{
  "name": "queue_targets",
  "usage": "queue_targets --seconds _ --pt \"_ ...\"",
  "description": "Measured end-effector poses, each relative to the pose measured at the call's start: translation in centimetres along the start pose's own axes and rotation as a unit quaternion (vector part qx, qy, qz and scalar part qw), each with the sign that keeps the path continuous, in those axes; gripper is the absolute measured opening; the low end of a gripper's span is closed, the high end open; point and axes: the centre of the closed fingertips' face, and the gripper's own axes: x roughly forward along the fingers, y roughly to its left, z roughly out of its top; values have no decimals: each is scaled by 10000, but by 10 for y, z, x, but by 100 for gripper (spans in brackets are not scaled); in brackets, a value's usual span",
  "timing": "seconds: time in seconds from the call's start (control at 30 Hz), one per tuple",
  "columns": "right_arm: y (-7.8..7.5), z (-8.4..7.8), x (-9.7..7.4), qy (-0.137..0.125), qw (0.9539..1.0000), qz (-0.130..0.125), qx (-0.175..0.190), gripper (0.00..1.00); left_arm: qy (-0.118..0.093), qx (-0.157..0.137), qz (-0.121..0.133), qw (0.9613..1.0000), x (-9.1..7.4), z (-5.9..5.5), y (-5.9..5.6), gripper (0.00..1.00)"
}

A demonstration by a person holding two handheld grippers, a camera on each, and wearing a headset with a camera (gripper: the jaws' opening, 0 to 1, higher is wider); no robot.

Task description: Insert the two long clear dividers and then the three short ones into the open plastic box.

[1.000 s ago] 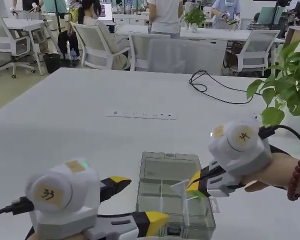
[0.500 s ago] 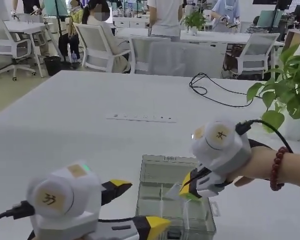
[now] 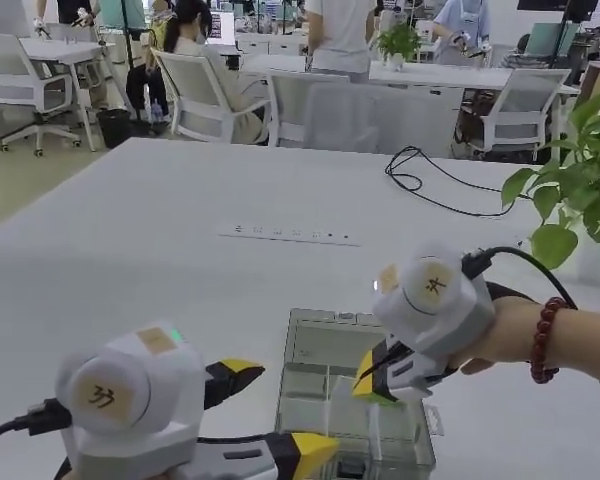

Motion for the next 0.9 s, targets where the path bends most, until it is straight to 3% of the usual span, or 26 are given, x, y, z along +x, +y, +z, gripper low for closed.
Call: queue_targets --seconds 0.37,0.53,0.9 --pt "-2 0 3 -14 9999 89 66 2 -20 -16 -10 10000 2 0 0 63" --pt "-3 -5 12 76 9994 273 191 2 -19 -2 -15 10000 1 0 -1 63" --pt "1 -15 29 327 9984 417 190 2 30 -26 -3 10000 1 -3 -3 64"
